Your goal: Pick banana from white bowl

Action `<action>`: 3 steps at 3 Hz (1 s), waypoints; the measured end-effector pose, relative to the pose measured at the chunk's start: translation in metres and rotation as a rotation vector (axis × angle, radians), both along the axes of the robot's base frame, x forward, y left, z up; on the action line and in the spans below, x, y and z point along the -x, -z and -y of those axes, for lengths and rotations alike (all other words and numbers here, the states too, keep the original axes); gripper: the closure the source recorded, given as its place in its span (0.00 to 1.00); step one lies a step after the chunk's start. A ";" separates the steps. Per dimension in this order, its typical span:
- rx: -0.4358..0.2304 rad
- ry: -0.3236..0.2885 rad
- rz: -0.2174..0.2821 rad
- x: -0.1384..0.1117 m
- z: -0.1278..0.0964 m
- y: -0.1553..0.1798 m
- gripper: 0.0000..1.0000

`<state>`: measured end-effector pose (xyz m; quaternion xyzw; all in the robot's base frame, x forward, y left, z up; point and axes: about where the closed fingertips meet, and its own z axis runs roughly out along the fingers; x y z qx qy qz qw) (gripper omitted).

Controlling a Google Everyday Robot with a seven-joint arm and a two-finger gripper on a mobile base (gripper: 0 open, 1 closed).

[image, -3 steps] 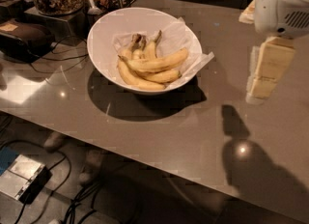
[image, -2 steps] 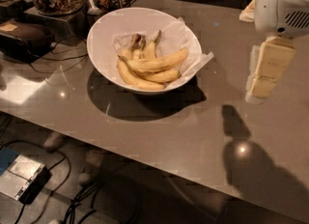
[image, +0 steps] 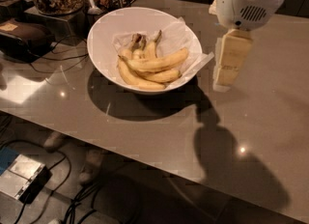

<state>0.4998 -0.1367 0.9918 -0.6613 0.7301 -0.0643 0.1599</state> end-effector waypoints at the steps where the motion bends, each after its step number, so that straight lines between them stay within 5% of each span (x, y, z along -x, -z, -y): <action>1: 0.007 -0.106 0.005 -0.033 -0.054 0.002 0.00; 3: -0.033 -0.082 -0.003 -0.055 -0.071 0.010 0.00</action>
Offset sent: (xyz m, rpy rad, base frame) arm 0.0392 0.0778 -0.0047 -0.0113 0.0099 0.1669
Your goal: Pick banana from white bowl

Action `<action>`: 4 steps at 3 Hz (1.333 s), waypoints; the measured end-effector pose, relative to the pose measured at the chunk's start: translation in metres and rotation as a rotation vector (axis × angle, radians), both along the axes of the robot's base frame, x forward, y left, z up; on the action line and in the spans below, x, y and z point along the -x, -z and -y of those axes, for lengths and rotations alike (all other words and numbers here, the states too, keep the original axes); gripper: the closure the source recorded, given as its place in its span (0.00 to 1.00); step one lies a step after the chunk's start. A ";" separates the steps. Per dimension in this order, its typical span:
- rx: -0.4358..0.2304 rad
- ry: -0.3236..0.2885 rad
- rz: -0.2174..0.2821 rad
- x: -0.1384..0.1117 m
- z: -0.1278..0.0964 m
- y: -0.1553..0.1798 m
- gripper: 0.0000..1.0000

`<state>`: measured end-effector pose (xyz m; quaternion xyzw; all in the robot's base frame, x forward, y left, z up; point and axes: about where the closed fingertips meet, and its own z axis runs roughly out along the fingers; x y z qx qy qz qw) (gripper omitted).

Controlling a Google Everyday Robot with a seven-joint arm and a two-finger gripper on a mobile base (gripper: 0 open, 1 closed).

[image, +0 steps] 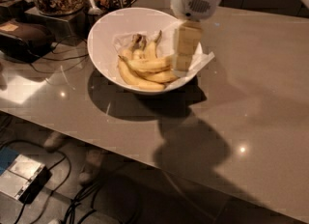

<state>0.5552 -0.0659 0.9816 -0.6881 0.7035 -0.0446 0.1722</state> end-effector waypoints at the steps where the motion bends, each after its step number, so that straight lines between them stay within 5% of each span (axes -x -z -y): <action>1: -0.027 -0.006 -0.031 -0.024 -0.019 0.008 0.00; 2: -0.040 -0.009 -0.065 -0.042 -0.033 0.019 0.03; 4: -0.062 0.027 -0.151 -0.052 -0.034 0.053 0.30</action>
Offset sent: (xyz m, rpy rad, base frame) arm 0.0576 0.0434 -0.0335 0.0397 0.1310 0.0082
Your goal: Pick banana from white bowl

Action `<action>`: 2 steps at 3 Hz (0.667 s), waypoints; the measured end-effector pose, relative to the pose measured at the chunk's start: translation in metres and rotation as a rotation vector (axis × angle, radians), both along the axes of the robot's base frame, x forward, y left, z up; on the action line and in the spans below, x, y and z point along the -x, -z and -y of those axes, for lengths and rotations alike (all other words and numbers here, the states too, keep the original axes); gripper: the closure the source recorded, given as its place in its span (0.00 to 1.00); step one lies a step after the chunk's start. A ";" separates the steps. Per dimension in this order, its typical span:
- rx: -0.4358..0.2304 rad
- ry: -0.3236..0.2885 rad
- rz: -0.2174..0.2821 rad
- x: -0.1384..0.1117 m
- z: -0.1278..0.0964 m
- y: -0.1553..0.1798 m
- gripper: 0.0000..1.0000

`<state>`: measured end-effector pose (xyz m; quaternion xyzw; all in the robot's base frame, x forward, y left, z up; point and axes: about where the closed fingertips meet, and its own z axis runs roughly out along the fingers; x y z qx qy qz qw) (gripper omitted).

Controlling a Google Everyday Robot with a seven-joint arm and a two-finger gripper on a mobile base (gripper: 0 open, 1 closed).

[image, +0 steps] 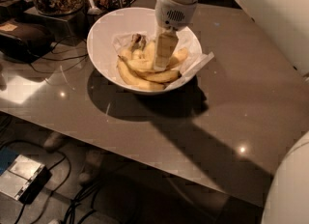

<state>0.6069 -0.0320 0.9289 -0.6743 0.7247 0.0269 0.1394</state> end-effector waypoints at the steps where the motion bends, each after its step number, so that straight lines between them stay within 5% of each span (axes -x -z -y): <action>1: -0.004 0.007 -0.022 -0.001 0.000 0.010 0.31; 2: -0.006 0.003 -0.042 -0.002 -0.001 0.019 0.35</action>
Offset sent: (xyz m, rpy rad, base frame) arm -0.0059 -0.0039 -0.0289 -0.0077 0.0937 0.0040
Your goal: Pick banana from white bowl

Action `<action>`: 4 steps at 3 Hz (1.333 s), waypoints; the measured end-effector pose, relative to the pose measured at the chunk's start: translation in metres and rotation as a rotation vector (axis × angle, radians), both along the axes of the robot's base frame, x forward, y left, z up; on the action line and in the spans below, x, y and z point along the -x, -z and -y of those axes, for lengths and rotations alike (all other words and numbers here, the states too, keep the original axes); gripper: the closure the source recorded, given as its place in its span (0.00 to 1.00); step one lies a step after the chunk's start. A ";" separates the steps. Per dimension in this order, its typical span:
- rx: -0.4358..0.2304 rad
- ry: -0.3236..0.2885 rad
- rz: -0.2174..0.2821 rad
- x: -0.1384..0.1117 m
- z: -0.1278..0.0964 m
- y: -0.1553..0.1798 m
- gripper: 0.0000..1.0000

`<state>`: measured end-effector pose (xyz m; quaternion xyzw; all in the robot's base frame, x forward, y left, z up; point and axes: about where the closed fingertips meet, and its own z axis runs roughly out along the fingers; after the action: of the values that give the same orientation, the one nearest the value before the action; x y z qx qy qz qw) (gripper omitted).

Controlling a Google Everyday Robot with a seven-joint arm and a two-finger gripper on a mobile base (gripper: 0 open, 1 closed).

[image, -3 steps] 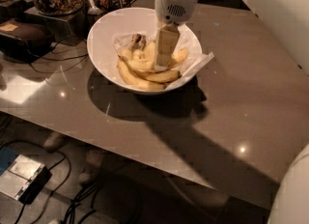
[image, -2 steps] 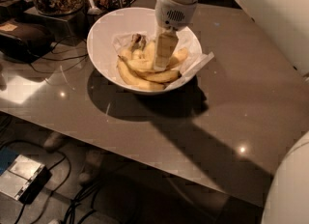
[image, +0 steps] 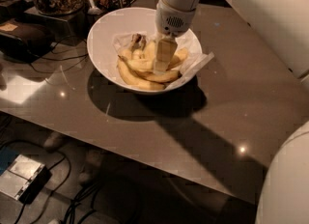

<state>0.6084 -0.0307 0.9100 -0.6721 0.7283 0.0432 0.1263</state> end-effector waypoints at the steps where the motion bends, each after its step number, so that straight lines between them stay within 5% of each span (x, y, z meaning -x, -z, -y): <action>1: 0.000 0.000 -0.014 -0.002 0.000 0.007 0.51; 4: -0.001 -0.034 -0.048 -0.007 -0.006 0.026 0.38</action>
Offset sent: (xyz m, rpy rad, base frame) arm 0.0031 -0.0078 -0.0195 -0.0102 0.0648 0.0069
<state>0.6152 -0.0246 0.8840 -0.6829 0.7197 0.0618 0.1084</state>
